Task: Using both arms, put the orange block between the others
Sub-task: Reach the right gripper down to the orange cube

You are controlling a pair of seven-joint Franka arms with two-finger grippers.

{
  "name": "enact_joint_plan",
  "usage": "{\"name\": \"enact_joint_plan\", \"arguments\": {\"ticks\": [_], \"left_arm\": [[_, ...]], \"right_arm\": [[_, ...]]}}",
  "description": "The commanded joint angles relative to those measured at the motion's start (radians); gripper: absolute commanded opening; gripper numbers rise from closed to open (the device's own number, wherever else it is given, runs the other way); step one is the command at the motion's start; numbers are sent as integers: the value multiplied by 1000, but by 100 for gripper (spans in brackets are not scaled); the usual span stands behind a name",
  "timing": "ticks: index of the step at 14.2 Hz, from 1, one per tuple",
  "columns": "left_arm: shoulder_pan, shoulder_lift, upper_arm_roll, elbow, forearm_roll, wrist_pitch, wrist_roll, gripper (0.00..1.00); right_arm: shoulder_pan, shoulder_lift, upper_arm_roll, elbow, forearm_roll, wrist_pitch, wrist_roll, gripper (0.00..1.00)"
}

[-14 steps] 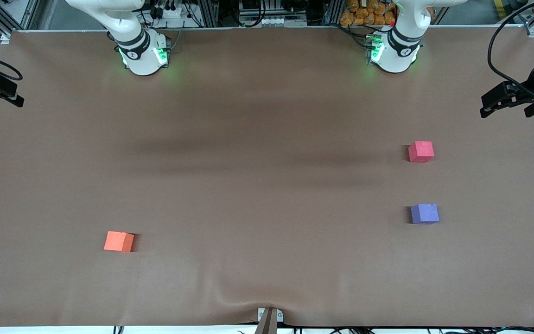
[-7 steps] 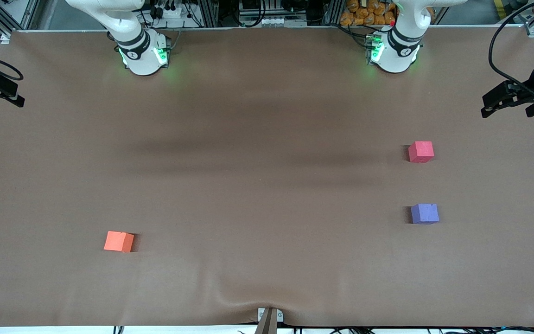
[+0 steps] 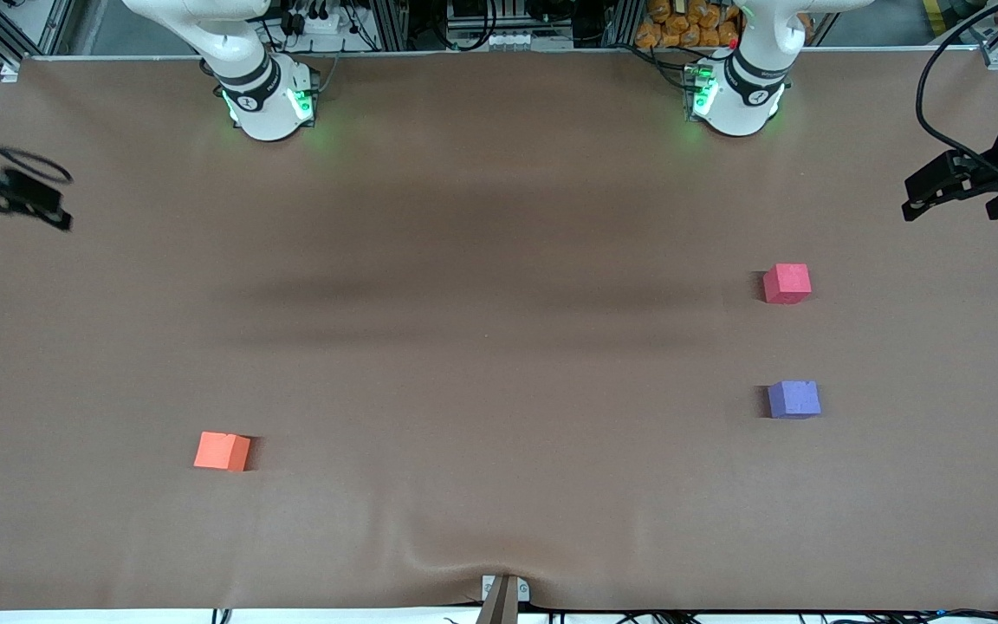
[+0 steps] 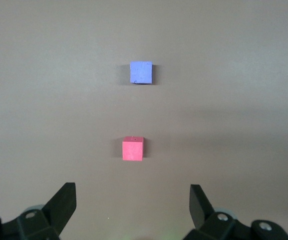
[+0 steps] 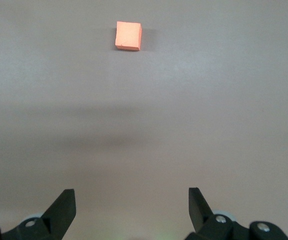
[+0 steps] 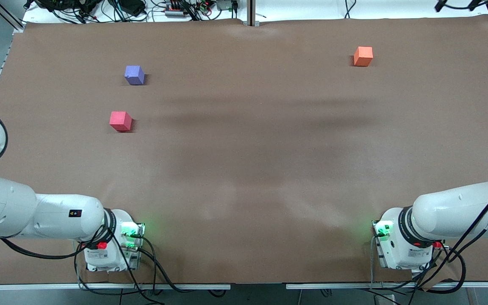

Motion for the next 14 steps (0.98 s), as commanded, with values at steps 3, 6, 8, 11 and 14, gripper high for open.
{"name": "enact_joint_plan", "arguments": {"ticks": [3, 6, 8, 11, 14], "left_arm": [[-8, 16, 3, 23, -8, -7, -1, 100], [-5, 12, 1, 20, -10, -7, -3, 100], [-3, 11, 0, 20, -10, -5, 2, 100], [-5, 11, 0, 22, -10, -5, -6, 100], [0, 6, 3, 20, -10, -7, 5, 100]], "right_arm": [[48, 217, -3, 21, 7, 201, 15, 100], [55, 339, -3, 26, -4, 376, 15, 100], [58, 419, -3, 27, -7, 506, 15, 100], [66, 543, -3, 29, -5, 666, 14, 100], [66, 642, -5, 43, -12, 788, 12, 100]]}}
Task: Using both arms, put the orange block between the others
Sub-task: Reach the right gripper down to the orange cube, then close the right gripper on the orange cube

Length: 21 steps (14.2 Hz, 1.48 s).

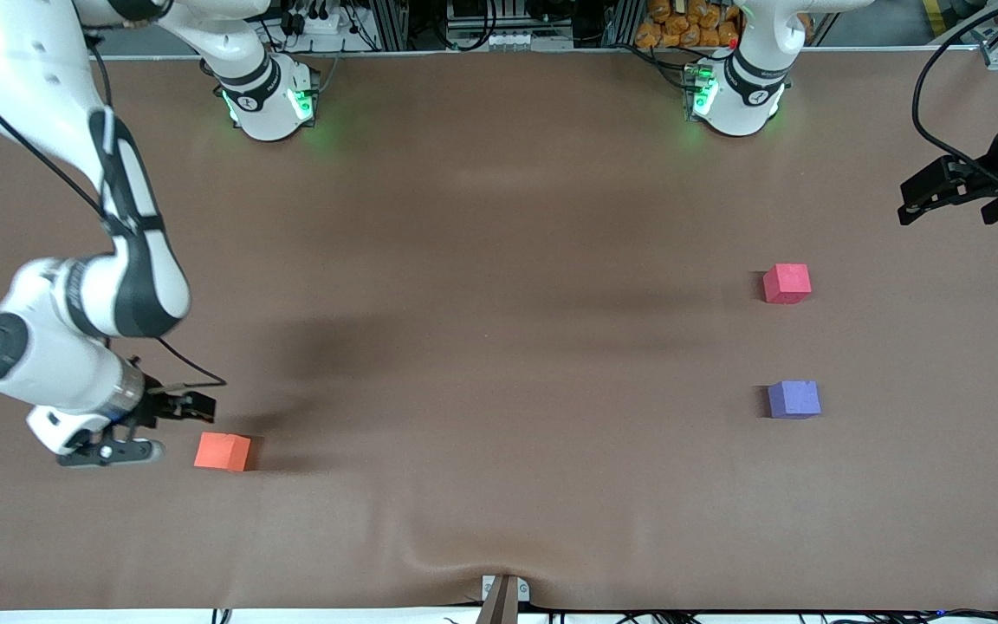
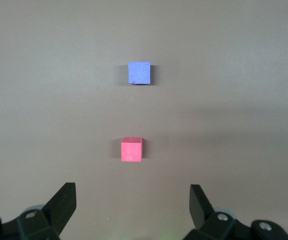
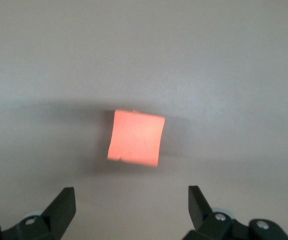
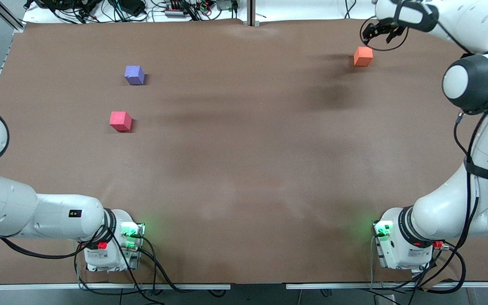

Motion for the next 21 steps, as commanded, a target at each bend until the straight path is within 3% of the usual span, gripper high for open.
{"name": "enact_joint_plan", "arguments": {"ticks": [1, 13, 14, 16, 17, 21], "left_arm": [[4, -3, 4, 9, -8, -8, 3, 100], [6, 6, 4, 2, -8, -8, 3, 100], [7, 4, 6, 0, -8, -7, 3, 100], [12, 4, 4, 2, -8, -7, 3, 100], [12, 4, 4, 0, -8, -8, 3, 100], [12, 4, 6, -14, -8, -5, 0, 100]], "right_arm": [[11, 80, -5, 48, -6, 47, 12, 100], [-4, 226, -8, 101, 0, 180, 106, 100], [-9, 228, -6, 103, 1, 179, 111, 85], [-4, 225, -6, 104, 0, 177, 135, 23], [-4, 222, -6, 104, 0, 176, 135, 3], [14, 180, -6, 104, -5, 160, 131, 0]]}}
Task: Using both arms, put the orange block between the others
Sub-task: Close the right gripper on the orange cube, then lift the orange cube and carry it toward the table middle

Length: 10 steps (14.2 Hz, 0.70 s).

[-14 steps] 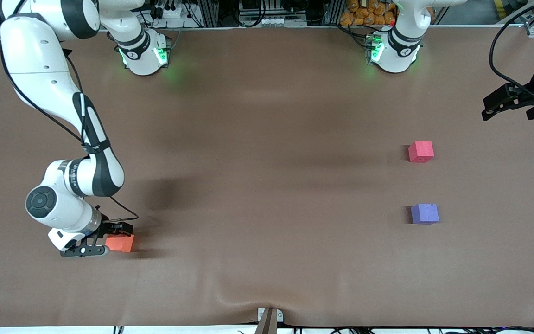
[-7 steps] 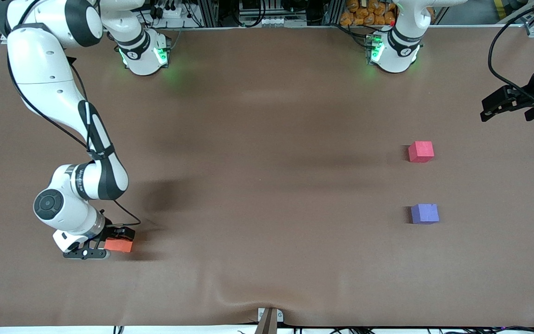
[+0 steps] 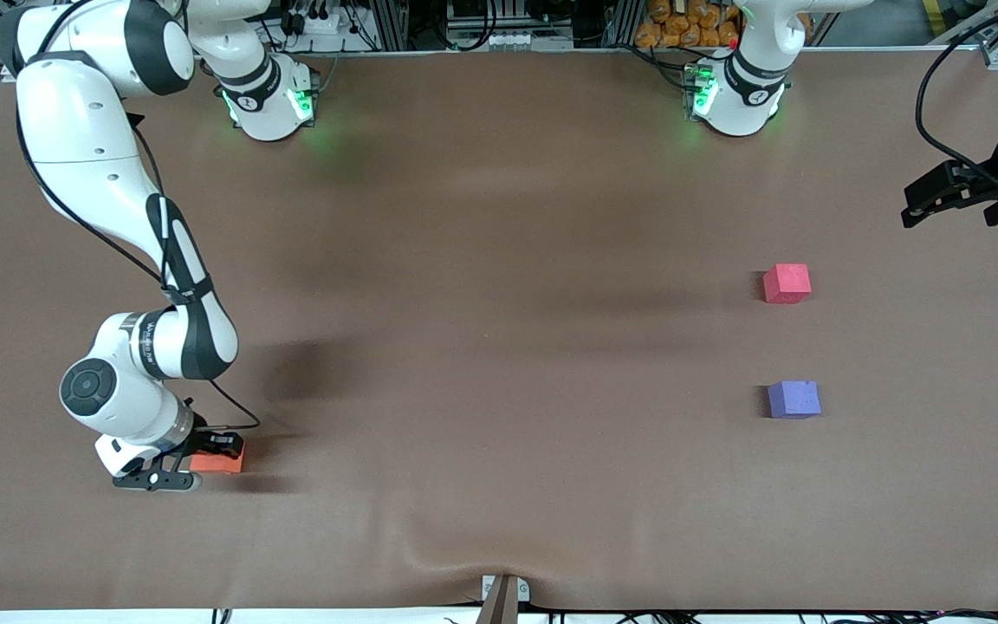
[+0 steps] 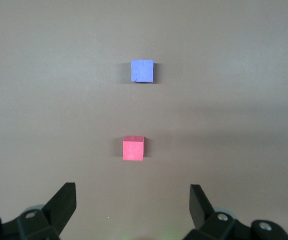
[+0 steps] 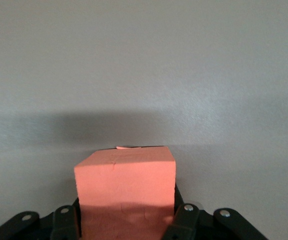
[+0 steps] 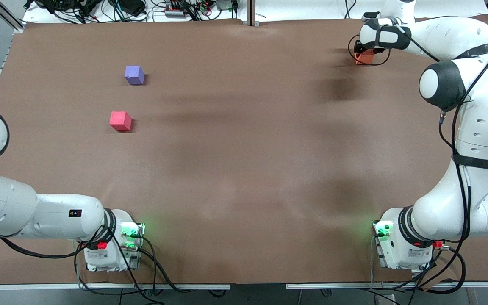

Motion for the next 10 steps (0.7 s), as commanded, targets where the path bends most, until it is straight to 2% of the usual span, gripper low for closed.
{"name": "enact_joint_plan", "arguments": {"ticks": [1, 6, 10], "left_arm": [[4, -2, 2, -8, -8, -2, -1, 100], [10, 0, 2, -10, -8, 6, -1, 100], [11, -2, 2, -8, -8, 6, -1, 100]], "right_arm": [[11, -53, 4, 1, -5, -38, 8, 0], [142, -234, 5, 1, -4, -265, 14, 0], [326, -267, 13, 3, 9, -290, 14, 0]]}}
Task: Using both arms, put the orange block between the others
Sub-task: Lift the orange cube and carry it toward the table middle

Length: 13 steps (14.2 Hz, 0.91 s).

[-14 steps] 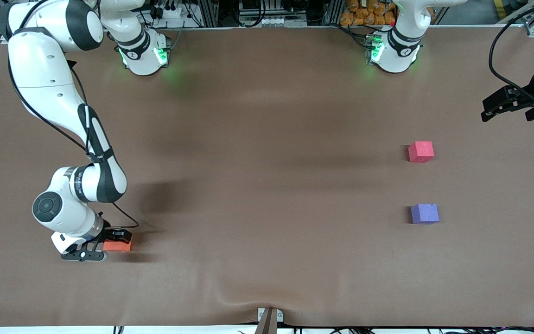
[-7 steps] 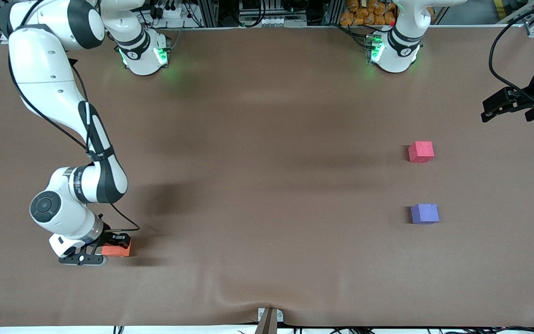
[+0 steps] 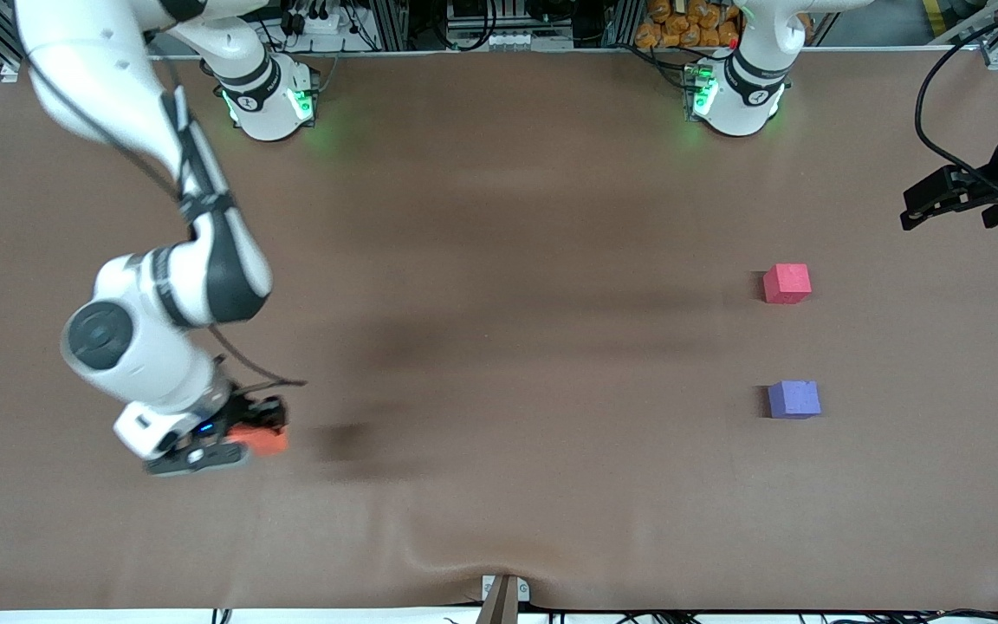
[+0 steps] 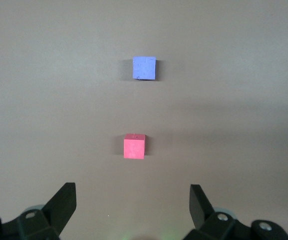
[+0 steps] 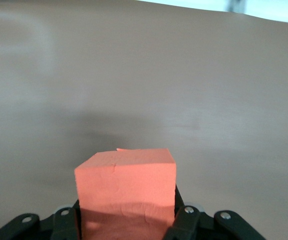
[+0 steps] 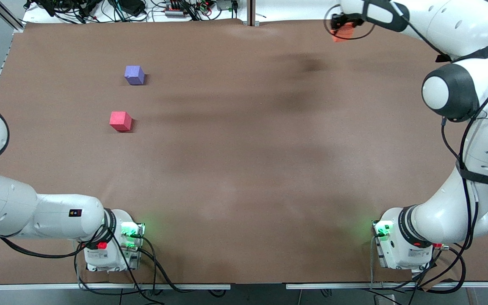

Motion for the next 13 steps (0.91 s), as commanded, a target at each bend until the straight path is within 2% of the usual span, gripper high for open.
{"name": "enact_joint_plan", "arguments": {"ticks": [1, 3, 7, 13], "left_arm": [[4, -5, 0, 1, -8, 3, -1, 100], [10, -8, 0, -1, -8, 3, -1, 100], [10, -3, 0, -7, -8, 12, 0, 100], [12, 4, 0, -32, -8, 29, 0, 100]], "right_arm": [[133, -13, -4, -31, 6, 3, 17, 0], [228, 2, -5, -31, 9, 14, 79, 0], [409, 85, -5, -30, 5, 130, 424, 0], [523, 209, -5, -5, 2, 261, 741, 0]]}}
